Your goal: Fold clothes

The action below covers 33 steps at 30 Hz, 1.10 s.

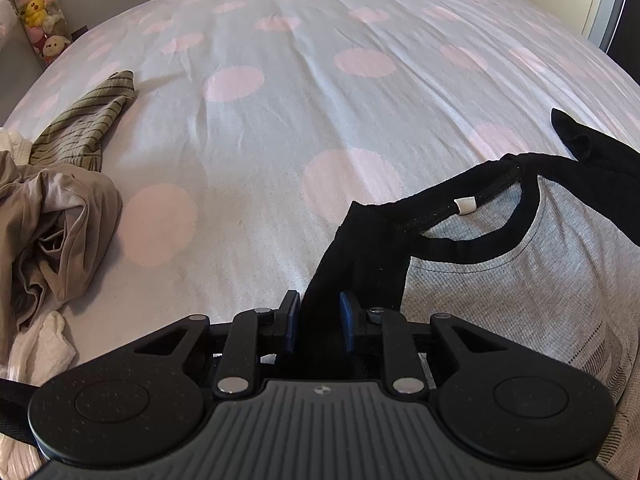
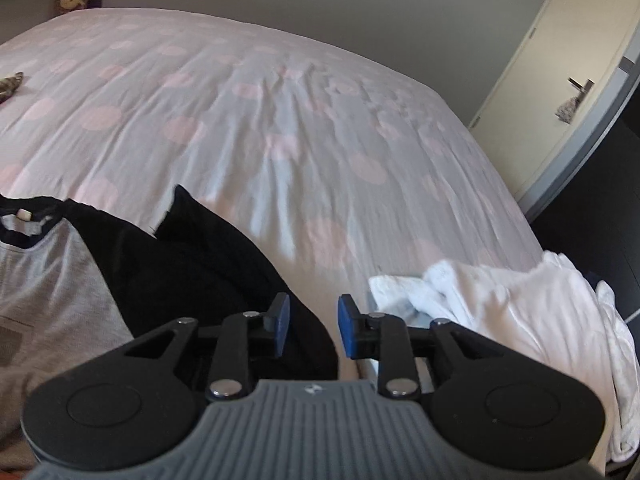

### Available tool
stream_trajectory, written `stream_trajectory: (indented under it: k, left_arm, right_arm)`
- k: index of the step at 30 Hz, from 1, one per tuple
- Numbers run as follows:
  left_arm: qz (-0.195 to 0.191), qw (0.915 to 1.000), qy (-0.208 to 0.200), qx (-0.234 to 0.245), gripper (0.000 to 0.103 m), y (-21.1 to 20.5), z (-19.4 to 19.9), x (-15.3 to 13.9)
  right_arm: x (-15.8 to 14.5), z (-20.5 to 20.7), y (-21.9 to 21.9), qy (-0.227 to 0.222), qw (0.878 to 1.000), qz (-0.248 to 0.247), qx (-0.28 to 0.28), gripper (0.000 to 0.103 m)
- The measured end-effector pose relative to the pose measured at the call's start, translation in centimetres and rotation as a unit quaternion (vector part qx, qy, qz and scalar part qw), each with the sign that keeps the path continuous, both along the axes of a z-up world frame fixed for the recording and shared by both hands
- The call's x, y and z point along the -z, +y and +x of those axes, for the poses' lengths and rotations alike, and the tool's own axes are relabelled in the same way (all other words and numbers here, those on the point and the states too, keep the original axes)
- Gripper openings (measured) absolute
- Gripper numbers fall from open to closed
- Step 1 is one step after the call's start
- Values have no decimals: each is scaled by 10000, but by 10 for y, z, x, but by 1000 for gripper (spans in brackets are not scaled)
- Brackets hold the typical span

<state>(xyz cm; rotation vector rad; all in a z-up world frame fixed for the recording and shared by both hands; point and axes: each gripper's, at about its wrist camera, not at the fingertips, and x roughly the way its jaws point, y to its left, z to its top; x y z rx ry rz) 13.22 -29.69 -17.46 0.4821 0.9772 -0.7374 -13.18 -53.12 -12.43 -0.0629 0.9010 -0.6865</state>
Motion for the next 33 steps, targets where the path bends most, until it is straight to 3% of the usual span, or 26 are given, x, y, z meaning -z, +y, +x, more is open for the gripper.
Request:
stream_trajectory:
  k: [3, 8, 10, 15, 18, 20, 22, 23, 27, 33]
  left_arm:
    - [-8, 10000, 10, 1, 20, 1, 0, 0]
    - [24, 10000, -11, 30, 20, -1, 0, 2]
    - [12, 10000, 3, 28, 20, -1, 1, 3]
    - [-4, 10000, 12, 39, 20, -2, 2, 4]
    - [-9, 10000, 1, 55, 20, -3, 3, 5]
    - [-17, 10000, 4, 57, 20, -3, 3, 5]
    - [-20, 10000, 9, 56, 20, -3, 3, 4]
    - [-23, 10000, 10, 56, 20, -3, 3, 4]
    - [-49, 10000, 23, 51, 20, -2, 4, 3]
    - [-61, 10000, 40, 47, 19, 0, 5, 3]
  right_arm:
    - [8, 34, 8, 27, 9990, 51, -452, 37]
    - [34, 87, 5, 89, 9949, 332, -948, 51]
    - [46, 106, -5, 61, 9940, 617, -901, 55]
    - [75, 134, -36, -143, 9901, 1356, -348, 55]
    - [90, 136, -48, -202, 9857, 1672, -29, 49]
    - [92, 135, -45, -98, 9886, 1499, -119, 40]
    - [91, 135, -38, 83, 9922, 1206, -304, 15]
    - [89, 133, -38, 142, 9933, 1103, -320, 9]
    - [77, 117, -48, 289, 9967, 743, -138, 8]
    - [55, 70, -89, 356, 9964, 399, 660, 8]
